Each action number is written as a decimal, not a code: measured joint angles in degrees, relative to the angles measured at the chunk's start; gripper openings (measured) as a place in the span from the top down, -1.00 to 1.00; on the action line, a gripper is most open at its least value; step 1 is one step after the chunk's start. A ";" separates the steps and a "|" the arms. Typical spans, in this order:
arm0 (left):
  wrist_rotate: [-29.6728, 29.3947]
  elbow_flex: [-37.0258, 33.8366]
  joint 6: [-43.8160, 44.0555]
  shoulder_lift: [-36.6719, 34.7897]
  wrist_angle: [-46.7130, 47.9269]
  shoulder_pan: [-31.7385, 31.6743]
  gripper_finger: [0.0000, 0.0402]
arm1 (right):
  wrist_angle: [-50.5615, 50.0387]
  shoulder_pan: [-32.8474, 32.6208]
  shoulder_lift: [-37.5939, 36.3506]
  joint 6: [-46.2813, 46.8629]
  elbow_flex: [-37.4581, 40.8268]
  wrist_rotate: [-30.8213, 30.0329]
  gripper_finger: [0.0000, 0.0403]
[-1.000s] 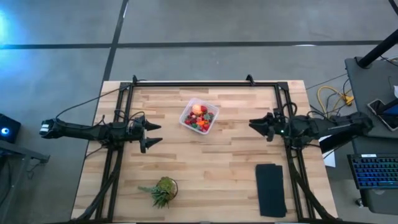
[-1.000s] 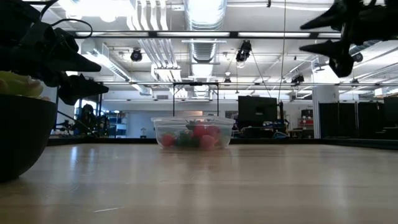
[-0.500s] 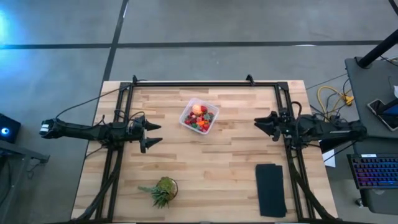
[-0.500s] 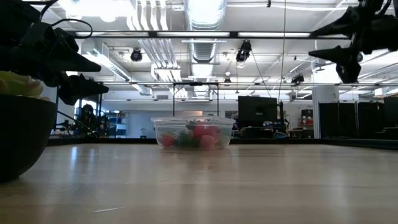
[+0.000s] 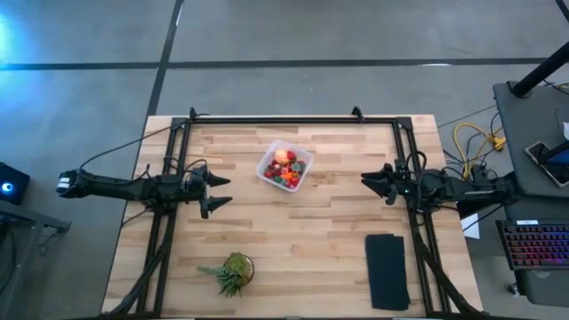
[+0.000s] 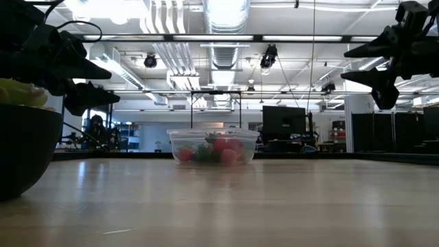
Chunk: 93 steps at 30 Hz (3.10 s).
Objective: Pick and placing Produce into tupperware
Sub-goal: Return to Home Position
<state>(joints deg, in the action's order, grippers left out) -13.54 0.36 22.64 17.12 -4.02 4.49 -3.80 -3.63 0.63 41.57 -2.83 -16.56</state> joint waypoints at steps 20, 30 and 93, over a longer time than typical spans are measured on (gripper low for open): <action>0.02 0.00 0.01 -0.02 0.01 0.00 -0.69 | 2.06 0.05 3.18 -18.83 0.72 -1.51 0.04; 0.02 0.00 -0.01 0.09 0.01 0.00 -0.69 | 2.04 0.05 4.82 -18.89 0.70 -1.51 0.04; 0.01 0.00 -0.01 0.00 0.01 0.00 -0.69 | 1.99 0.05 4.78 -18.86 0.68 -1.46 0.04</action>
<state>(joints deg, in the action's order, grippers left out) -13.53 0.36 22.63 17.12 -4.01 4.49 -1.80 -3.57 5.41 22.71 -2.15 -18.02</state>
